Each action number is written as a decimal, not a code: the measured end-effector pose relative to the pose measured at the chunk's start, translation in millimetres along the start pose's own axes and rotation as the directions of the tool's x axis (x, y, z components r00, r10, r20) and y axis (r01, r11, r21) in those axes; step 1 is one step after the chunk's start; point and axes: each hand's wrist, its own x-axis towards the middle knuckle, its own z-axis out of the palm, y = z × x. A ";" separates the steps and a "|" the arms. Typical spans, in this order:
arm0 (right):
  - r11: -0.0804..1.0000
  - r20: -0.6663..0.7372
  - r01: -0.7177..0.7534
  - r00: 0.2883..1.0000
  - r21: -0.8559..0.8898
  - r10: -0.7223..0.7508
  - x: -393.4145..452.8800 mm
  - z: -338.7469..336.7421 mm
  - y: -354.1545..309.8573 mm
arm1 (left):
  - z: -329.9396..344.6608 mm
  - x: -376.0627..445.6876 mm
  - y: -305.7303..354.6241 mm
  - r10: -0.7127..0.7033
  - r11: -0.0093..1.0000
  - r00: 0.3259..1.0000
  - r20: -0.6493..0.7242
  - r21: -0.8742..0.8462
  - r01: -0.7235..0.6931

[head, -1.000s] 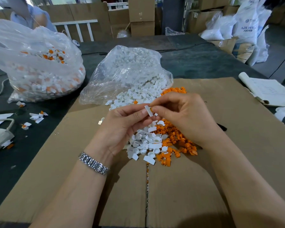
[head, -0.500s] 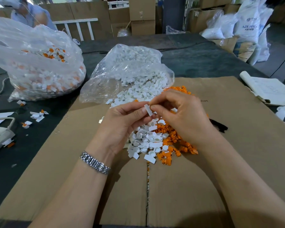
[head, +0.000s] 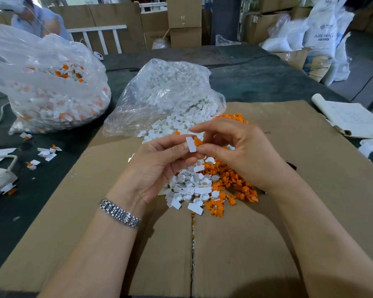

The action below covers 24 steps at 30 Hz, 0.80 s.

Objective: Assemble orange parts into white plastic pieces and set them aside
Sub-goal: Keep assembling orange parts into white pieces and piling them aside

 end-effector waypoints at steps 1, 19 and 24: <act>1.000 0.012 0.004 1.000 -0.014 -0.004 -0.1 -0.7 -0.3 | 0.1 -0.4 0.1 -0.007 1.000 1.000 0.001 0.005 0.007; 0.981 -0.065 0.039 0.997 -0.190 -0.052 0.0 6.5 3.2 | 2.6 1.3 -2.7 0.025 0.996 0.997 -0.078 0.091 -0.018; 0.978 -0.061 0.038 0.997 -0.205 -0.052 0.6 7.3 3.4 | 1.9 1.3 -2.9 0.000 0.994 0.995 -0.095 0.108 0.010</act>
